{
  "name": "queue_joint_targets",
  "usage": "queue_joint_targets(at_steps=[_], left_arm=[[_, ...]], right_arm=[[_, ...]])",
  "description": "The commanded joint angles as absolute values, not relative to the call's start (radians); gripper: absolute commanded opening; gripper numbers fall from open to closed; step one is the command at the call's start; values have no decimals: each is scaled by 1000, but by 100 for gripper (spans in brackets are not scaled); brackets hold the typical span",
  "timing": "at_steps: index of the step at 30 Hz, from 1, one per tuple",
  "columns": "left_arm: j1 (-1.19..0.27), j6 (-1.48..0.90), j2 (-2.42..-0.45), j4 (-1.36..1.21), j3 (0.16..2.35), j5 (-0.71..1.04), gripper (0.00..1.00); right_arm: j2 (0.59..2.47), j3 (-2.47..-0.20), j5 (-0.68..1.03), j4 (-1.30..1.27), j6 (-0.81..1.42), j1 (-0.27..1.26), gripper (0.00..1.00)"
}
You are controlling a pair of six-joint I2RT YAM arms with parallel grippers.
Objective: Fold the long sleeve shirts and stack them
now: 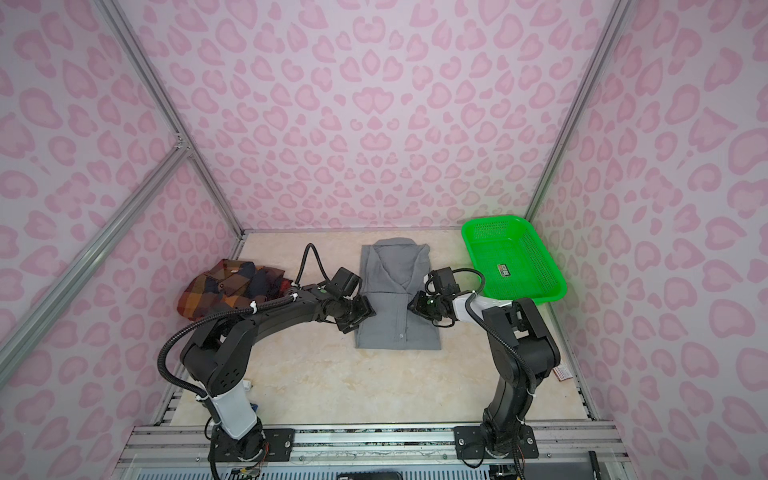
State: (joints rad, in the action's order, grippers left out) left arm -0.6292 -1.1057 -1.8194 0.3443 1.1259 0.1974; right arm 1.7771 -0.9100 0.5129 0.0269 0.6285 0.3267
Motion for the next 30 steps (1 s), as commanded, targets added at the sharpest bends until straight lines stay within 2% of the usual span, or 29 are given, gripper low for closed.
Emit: queue_joint_targets(at_steps=[1, 10, 15, 23, 26, 30], left_arm=[[-629, -1132, -1828, 301, 1057, 193, 70], [-665, -1167, -1655, 290, 791, 143, 70], [-722, -1232, -1546, 282, 641, 142, 70], [-728, -1147, -1303, 387, 622, 1, 73], [-726, -1101, -1270, 362, 616, 5, 74], [-727, -1081, -1239, 283, 564, 63, 76]], right_arm=[[1772, -886, 495, 40, 622, 357, 33], [1708, -734, 483, -6, 666, 484, 33], [1606, -679, 448, 60, 682, 556, 33], [1321, -724, 341, 292, 619, 569, 54], [1247, -769, 287, 428, 590, 557, 60], [1132, -698, 237, 505, 632, 519, 67]])
